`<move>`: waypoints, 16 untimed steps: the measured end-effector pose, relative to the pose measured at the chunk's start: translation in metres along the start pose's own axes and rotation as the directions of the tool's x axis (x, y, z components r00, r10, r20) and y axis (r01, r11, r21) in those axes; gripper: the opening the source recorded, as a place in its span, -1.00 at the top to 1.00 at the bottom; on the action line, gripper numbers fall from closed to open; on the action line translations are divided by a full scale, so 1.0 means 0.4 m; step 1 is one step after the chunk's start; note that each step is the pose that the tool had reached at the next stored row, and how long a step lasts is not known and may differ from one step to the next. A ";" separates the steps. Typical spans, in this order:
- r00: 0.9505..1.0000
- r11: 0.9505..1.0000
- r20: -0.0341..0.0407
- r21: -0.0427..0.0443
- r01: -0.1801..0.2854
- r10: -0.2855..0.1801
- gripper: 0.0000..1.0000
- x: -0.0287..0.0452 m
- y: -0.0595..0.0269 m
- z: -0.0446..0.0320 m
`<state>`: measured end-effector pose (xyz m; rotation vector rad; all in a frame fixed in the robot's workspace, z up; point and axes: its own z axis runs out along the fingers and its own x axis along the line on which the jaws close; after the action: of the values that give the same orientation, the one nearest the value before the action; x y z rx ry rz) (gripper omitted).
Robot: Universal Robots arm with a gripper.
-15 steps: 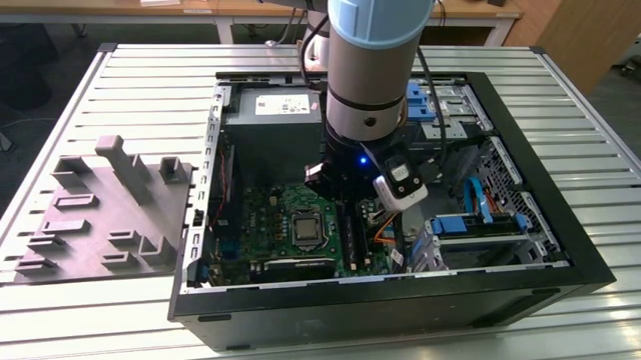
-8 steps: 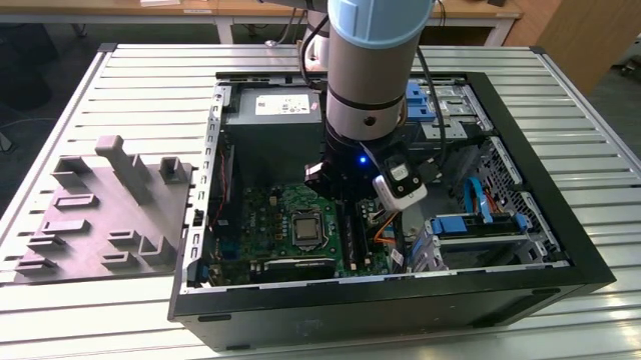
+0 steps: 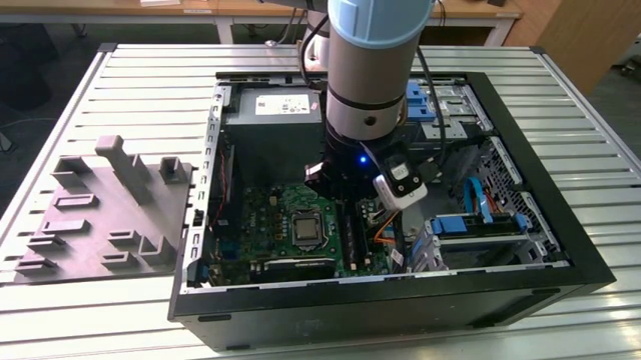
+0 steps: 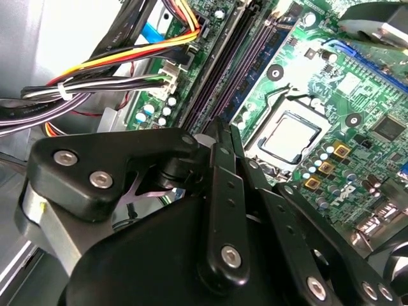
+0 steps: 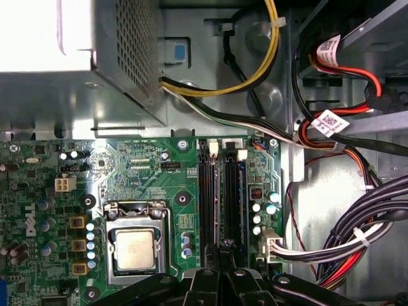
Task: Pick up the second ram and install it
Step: 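Insert the second ram into the second slot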
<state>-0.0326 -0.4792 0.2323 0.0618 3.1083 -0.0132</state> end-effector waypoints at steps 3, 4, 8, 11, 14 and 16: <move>1.000 1.000 0.000 -0.001 0.014 -0.014 0.77 -0.001 0.000 0.000; 1.000 1.000 0.000 -0.001 0.018 -0.018 0.77 -0.001 0.000 0.000; 1.000 1.000 0.000 -0.003 0.028 -0.028 0.77 -0.001 0.000 0.001; 1.000 1.000 0.000 -0.006 0.029 -0.029 0.77 -0.001 0.000 0.002; 1.000 1.000 0.000 -0.011 0.028 -0.028 0.77 -0.001 0.000 0.003; 1.000 1.000 0.000 -0.012 0.028 -0.028 0.77 -0.001 0.000 0.004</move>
<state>-0.0320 -0.4792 0.2307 0.0175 3.1087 0.0051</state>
